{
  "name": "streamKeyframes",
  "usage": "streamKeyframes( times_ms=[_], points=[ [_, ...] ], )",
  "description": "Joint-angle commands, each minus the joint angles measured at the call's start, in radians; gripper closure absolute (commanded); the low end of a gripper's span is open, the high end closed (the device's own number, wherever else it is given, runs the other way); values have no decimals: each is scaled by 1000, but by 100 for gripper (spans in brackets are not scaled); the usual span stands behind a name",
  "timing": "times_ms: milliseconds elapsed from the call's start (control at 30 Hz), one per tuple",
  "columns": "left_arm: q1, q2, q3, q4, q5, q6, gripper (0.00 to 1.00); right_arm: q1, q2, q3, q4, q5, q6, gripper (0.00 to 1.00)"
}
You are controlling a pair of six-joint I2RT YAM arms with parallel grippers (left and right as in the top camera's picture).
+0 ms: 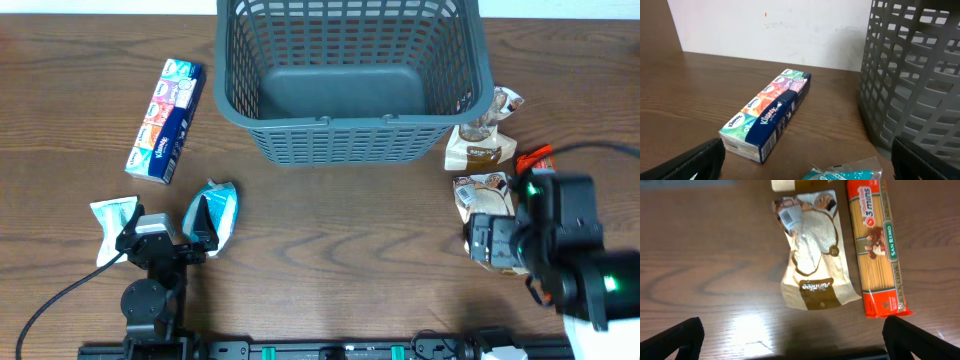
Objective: Pack container
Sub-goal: 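Lower the right gripper and grasp the brown-and-white snack bag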
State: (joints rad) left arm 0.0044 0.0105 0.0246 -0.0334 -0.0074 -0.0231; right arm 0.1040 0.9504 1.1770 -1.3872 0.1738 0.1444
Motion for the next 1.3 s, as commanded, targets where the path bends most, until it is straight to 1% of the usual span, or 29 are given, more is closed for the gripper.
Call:
streamKeyframes(
  times_ms=[0, 233, 333, 467, 600, 767, 867, 1000, 1167, 1267],
  points=[
    [-4, -6, -21, -37, -27, -1, 1, 0, 68, 13, -8, 46, -30, 1],
    [-4, -6, -21, -37, -27, -1, 1, 0, 172, 13, 23, 37, -32, 1],
    [-4, -6, -21, -37, -27, -1, 1, -3, 193, 12, 40, 40, -98, 1],
    [-4, -6, -21, -37, -27, -1, 1, -32, 222, 4, 66, 40, -101, 1],
    [-4, -6, -21, -37, -27, -1, 1, -96, 257, -56, 169, 32, -120, 1],
    [-4, -6, -21, -37, -27, -1, 1, -171, 270, -195, 330, 31, -139, 1],
    [-4, -6, -21, -37, -27, -1, 1, -200, 272, -259, 425, -13, -143, 1],
    [-4, -6, -21, -37, -27, -1, 1, -213, 273, -312, 491, -14, -126, 1],
    [-4, -6, -21, -37, -27, -1, 1, -215, 294, -364, 577, -32, -59, 1],
    [-4, -6, -21, -37, -27, -1, 1, -216, 320, -386, 632, -30, -59, 1]
  ],
)
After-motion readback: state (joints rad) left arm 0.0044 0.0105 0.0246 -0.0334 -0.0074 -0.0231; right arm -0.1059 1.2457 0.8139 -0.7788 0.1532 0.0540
